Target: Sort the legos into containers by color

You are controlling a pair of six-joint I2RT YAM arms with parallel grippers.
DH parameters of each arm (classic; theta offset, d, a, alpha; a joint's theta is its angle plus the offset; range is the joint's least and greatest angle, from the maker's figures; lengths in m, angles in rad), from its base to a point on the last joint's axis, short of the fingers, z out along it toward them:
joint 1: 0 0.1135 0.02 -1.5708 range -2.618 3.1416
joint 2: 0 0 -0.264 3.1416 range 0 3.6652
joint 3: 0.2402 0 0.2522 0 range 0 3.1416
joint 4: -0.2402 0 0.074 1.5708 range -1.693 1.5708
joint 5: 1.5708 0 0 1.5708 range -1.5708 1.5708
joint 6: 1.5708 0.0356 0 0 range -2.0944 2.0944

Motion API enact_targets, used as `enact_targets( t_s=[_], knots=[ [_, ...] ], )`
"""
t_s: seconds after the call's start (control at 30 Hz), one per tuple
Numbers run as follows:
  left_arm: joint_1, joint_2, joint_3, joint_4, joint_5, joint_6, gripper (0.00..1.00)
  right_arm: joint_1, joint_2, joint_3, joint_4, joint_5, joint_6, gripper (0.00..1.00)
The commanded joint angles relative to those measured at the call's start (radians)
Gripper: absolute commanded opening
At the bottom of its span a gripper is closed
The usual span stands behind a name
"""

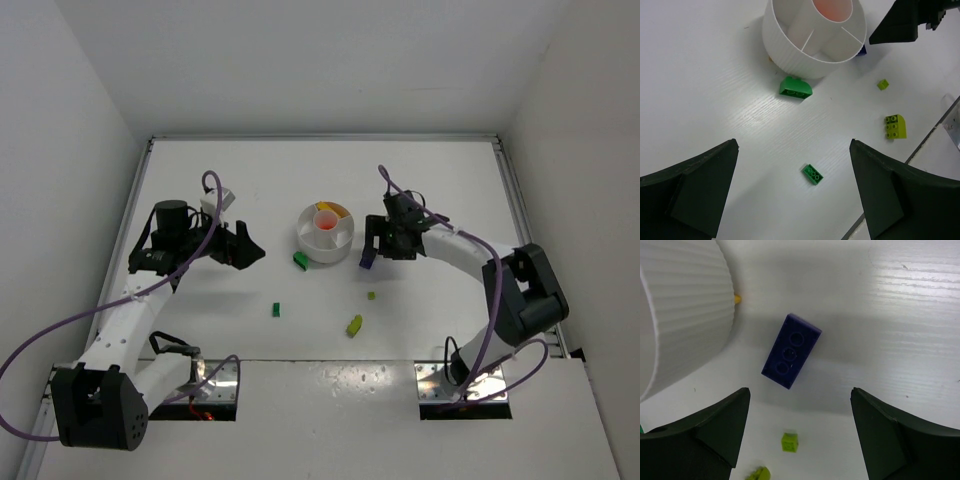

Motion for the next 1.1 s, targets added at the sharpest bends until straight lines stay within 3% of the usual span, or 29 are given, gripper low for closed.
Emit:
enact_targets(
  t_s=[0.0, 0.27, 0.5, 0.83, 0.9, 0.97, 1.07],
  knots=[
    [0.015, 0.006, 0.029, 0.033, -0.002, -0.006, 1.00, 0.008, 0.040, 0.056, 0.069, 0.045, 0.077, 0.82],
    [0.015, 0.006, 0.019, 0.033, -0.002, 0.003, 1.00, 0.008, 0.152, 0.130, 0.040, 0.101, 0.095, 0.83],
    [0.015, -0.003, 0.010, 0.033, -0.002, 0.012, 1.00, 0.008, 0.271, 0.245, -0.090, 0.183, 0.115, 0.80],
    [0.024, -0.012, -0.008, 0.033, 0.016, 0.012, 1.00, -0.001, 0.230, 0.150, -0.108, 0.172, 0.115, 0.54],
    [0.024, -0.012, -0.008, 0.033, 0.016, 0.012, 1.00, -0.001, 0.212, 0.139, -0.087, 0.160, 0.106, 0.42],
    [0.024, -0.012, -0.008, 0.033, 0.016, 0.012, 1.00, -0.011, 0.201, 0.128, -0.096, 0.141, 0.106, 0.42],
    [0.024, -0.012, -0.008, 0.042, 0.026, 0.012, 1.00, -0.011, 0.176, 0.138, -0.096, 0.086, 0.060, 0.55]
  ],
)
